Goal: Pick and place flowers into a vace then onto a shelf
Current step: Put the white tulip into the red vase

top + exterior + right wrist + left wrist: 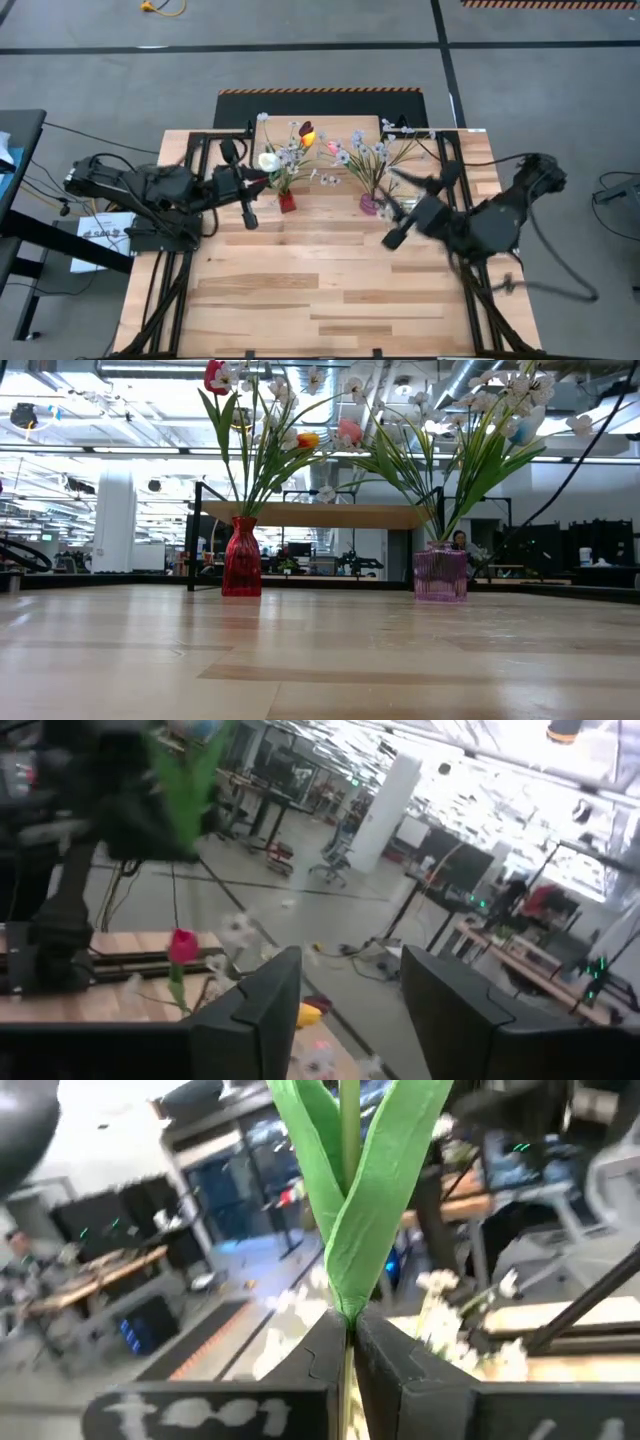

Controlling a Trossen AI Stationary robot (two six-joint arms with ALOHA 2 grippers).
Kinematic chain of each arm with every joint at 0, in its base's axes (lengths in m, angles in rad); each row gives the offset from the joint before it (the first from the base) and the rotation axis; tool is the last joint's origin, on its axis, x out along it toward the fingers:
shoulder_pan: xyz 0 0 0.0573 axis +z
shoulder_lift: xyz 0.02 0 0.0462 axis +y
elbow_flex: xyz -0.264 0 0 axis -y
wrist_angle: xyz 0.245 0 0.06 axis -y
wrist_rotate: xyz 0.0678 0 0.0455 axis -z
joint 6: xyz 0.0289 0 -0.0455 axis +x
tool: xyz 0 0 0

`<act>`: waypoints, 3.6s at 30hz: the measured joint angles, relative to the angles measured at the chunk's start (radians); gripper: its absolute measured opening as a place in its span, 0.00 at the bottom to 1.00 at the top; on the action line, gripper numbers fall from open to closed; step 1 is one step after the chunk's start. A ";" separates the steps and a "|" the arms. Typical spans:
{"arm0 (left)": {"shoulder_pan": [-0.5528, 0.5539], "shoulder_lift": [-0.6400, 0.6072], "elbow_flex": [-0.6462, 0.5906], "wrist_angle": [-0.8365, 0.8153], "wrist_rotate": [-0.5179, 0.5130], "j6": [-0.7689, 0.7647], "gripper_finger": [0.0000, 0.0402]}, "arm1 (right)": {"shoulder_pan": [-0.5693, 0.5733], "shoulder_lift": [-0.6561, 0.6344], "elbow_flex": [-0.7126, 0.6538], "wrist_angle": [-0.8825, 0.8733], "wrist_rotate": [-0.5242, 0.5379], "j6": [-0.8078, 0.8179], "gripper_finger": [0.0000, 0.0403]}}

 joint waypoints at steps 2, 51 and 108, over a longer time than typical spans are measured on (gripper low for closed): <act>-0.010 -0.008 -0.067 0.036 -0.042 -0.027 0.00 | 0.000 -0.037 0.000 -0.092 0.000 0.082 0.40; -0.215 0.533 -0.343 0.796 -0.790 -0.182 0.00 | -0.122 -0.230 0.000 -0.318 -0.001 0.102 0.39; 0.001 0.532 -0.342 0.371 -0.807 -0.548 0.15 | -0.122 -0.231 0.000 -0.318 -0.001 -0.037 0.39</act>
